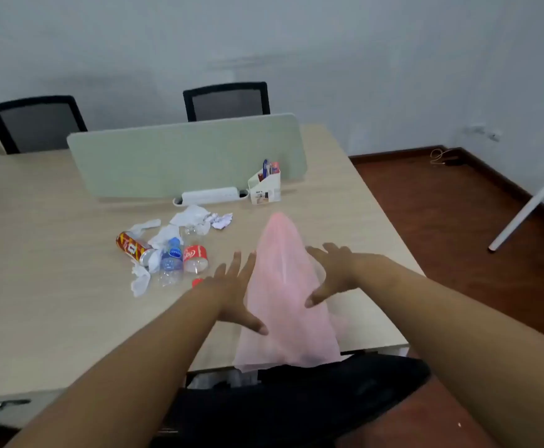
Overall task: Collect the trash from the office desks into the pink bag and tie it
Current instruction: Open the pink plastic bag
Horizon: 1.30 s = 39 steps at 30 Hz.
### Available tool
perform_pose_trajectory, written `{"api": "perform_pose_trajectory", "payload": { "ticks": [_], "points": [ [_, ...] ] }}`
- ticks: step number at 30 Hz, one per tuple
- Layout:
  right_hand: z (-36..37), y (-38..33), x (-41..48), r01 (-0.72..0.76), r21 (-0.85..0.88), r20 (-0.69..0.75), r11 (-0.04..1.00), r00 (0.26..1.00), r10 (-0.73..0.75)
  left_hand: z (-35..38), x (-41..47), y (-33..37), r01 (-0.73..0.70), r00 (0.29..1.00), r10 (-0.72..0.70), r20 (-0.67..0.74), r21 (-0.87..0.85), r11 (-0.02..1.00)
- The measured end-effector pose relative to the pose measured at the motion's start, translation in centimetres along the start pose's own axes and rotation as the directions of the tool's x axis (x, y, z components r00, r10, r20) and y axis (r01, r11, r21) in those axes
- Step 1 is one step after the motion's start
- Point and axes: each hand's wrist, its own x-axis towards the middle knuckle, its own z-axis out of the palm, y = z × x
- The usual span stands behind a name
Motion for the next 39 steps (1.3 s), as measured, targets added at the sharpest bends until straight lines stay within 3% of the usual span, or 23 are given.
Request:
{"api": "perform_pose_trajectory", "payload": {
  "ticks": [3, 10, 15, 17, 20, 22, 24, 27, 30, 33, 39],
  "points": [
    [2.4, 1.0, 1.1, 0.001, -0.012, 0.176, 1.000, 0.984, 0.001, 2.9, 1.2, 0.5, 0.042, 0.993, -0.042, 0.110, 0.008, 0.999],
    [9.2, 2.7, 4.1, 0.086, 0.110, 0.313, 0.990, 0.942, -0.117, 8.7, 3.0, 0.8, 0.042, 0.988, -0.056, 0.147, 0.101, 0.994],
    [11.2, 2.0, 4.8, 0.207, 0.110, 0.125, 0.972, 0.967, -0.220, 9.4, 3.4, 1.4, -0.057, 0.997, 0.072, -0.035, 0.315, 0.947],
    [10.1, 2.1, 5.6, 0.266, 0.082, 0.023, 0.960, 0.963, -0.269, 8.2, 3.5, 1.2, -0.036, 0.996, 0.055, -0.076, 0.238, 0.970],
    [6.7, 2.1, 6.2, 0.283, 0.098, -0.131, 0.954, 0.954, -0.269, 5.3, 3.7, 0.3, 0.043, 0.977, -0.060, -0.204, -0.086, 0.995],
    [3.9, 1.8, 6.5, 0.265, 0.235, -0.257, 0.935, 0.945, -0.203, 2.4, 3.5, -0.3, 0.078, 0.919, -0.199, -0.341, -0.339, 0.938],
    [1.0, 1.2, 6.2, 0.258, 0.442, -0.375, 0.859, 0.923, -0.085, -0.8, 2.9, -1.0, 0.080, 0.830, -0.328, -0.452, -0.485, 0.871],
    [-3.8, -1.1, 5.7, 0.319, 0.701, -0.478, 0.638, 0.874, 0.087, -5.9, 1.0, -2.2, 0.025, 0.664, -0.436, -0.607, -0.565, 0.825],
    [-9.0, -4.2, 5.5, 0.419, 0.748, -0.593, 0.514, 0.769, 0.237, -10.4, -1.0, -3.4, -0.046, 0.526, -0.512, -0.680, -0.623, 0.781],
    [-13.3, -6.5, 5.4, 0.472, 0.750, -0.634, 0.463, 0.713, 0.299, -13.3, -3.0, -5.0, -0.070, 0.457, -0.525, -0.718, -0.618, 0.783],
    [-17.7, -8.1, 4.5, 0.456, 0.821, -0.551, 0.343, 0.789, 0.271, -16.3, -5.9, -7.3, -0.041, 0.411, -0.493, -0.767, -0.556, 0.830]
  ]
}}
